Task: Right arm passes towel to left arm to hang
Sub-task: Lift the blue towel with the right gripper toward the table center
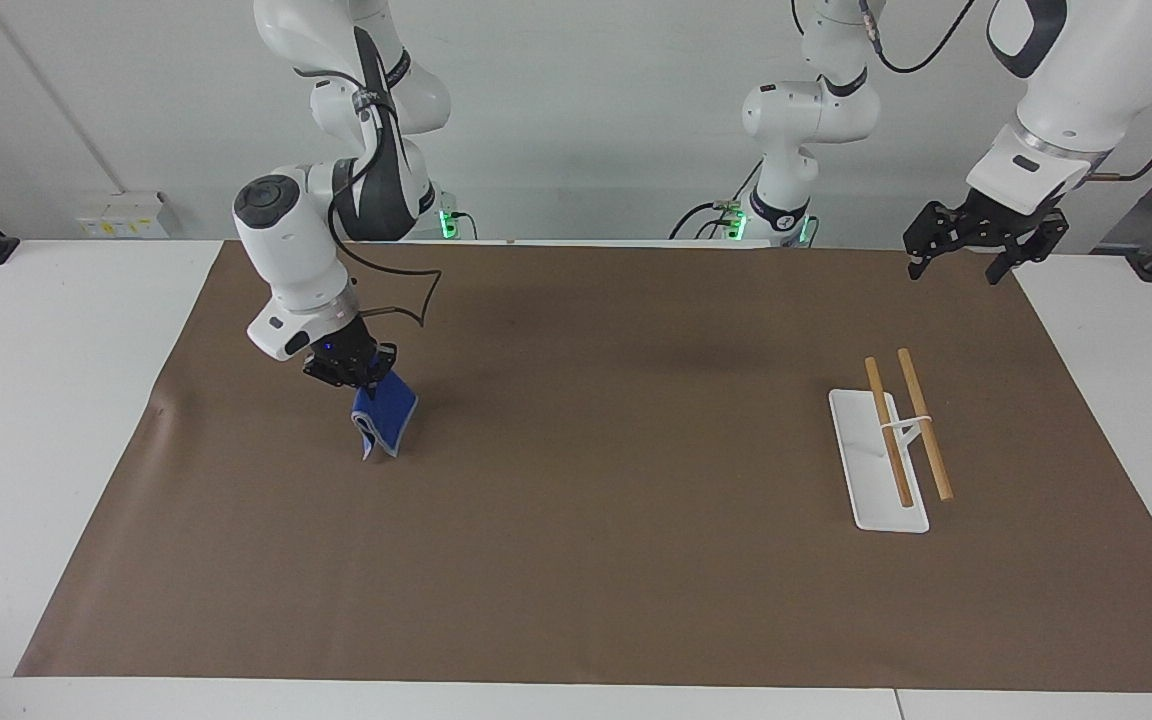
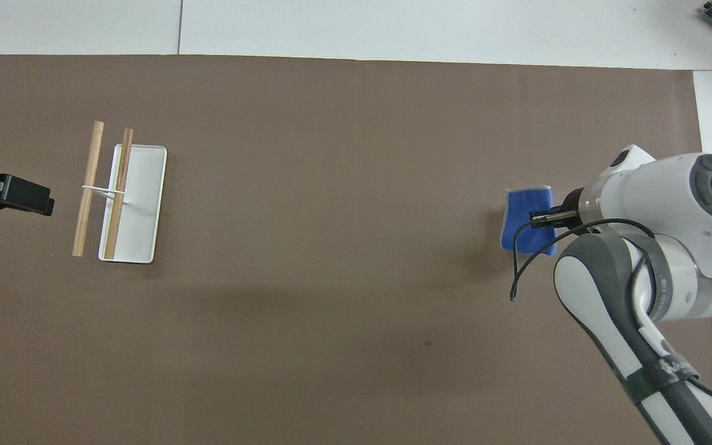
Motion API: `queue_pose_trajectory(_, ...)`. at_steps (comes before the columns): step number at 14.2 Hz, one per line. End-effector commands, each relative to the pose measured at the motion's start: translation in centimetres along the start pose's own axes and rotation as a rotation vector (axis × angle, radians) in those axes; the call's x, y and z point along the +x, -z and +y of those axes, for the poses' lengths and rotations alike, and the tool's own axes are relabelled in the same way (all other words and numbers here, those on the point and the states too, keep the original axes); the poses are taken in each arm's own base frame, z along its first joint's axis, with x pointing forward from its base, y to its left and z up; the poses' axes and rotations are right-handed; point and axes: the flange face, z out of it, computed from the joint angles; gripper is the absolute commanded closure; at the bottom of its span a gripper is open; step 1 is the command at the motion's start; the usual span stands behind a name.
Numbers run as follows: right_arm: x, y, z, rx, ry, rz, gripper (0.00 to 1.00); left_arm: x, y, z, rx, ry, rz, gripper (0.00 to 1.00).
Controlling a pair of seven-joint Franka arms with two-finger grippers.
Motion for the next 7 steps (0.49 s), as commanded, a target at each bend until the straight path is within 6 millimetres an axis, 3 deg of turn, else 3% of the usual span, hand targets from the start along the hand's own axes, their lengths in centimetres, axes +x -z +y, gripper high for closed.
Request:
queue_pose_trajectory(1,-0.2,4.1,-1.1,0.088,-0.008,-0.006,1.00,-0.8,0.3,-0.2,-0.007,-0.004,-0.003,0.00)
queue_pose_trajectory(5,-0.8,6.4,-4.4,0.266,-0.054,0.018,1.00,-1.5,0.2,0.4,-0.009,-0.020,-0.031,0.00)
queue_pose_trajectory(7,-0.9,6.6,-5.5,0.386,-0.094,0.015,1.00,-2.5,1.6,1.2,-0.009,-0.029,-0.009,0.00)
